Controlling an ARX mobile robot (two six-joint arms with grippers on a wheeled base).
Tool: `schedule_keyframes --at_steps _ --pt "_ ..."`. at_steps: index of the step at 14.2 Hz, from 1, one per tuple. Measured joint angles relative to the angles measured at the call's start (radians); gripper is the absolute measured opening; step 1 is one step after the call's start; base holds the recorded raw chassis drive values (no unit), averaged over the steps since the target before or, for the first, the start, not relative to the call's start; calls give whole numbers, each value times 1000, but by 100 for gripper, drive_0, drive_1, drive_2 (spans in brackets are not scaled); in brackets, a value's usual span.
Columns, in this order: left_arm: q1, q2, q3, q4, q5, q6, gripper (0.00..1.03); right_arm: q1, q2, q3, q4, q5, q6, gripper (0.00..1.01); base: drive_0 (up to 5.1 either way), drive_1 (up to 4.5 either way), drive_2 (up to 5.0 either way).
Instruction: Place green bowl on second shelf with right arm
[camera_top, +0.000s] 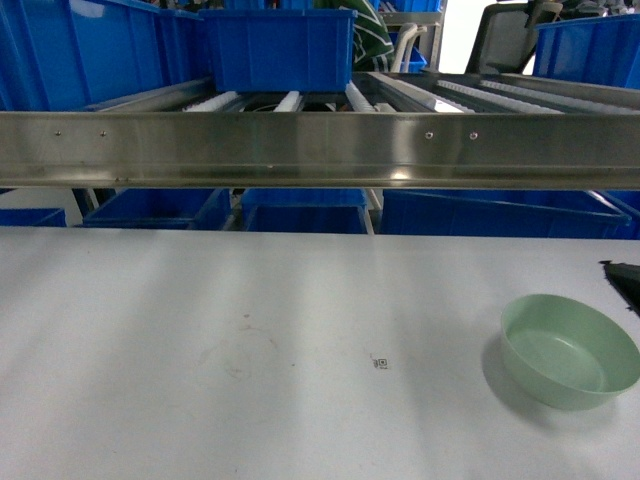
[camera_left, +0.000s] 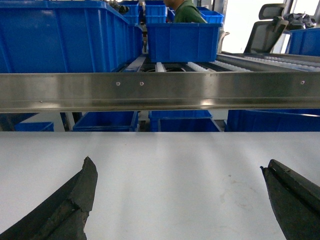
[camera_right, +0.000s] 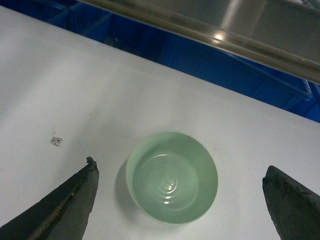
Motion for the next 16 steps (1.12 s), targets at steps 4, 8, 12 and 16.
schedule_keyframes --at_steps 4,8,12,16 --pt "0 0 0 0 0 0 98 -100 256 224 -141 -40 -25 98 0 0 0" --pt "0 0 0 0 0 0 98 -193 432 270 -190 -67 -20 98 0 0 0" --pt "0 0 0 0 0 0 98 -193 510 344 -211 -79 -20 98 0 0 0" --pt "0 0 0 0 0 0 98 -267 646 467 -280 -84 -28 98 0 0 0"
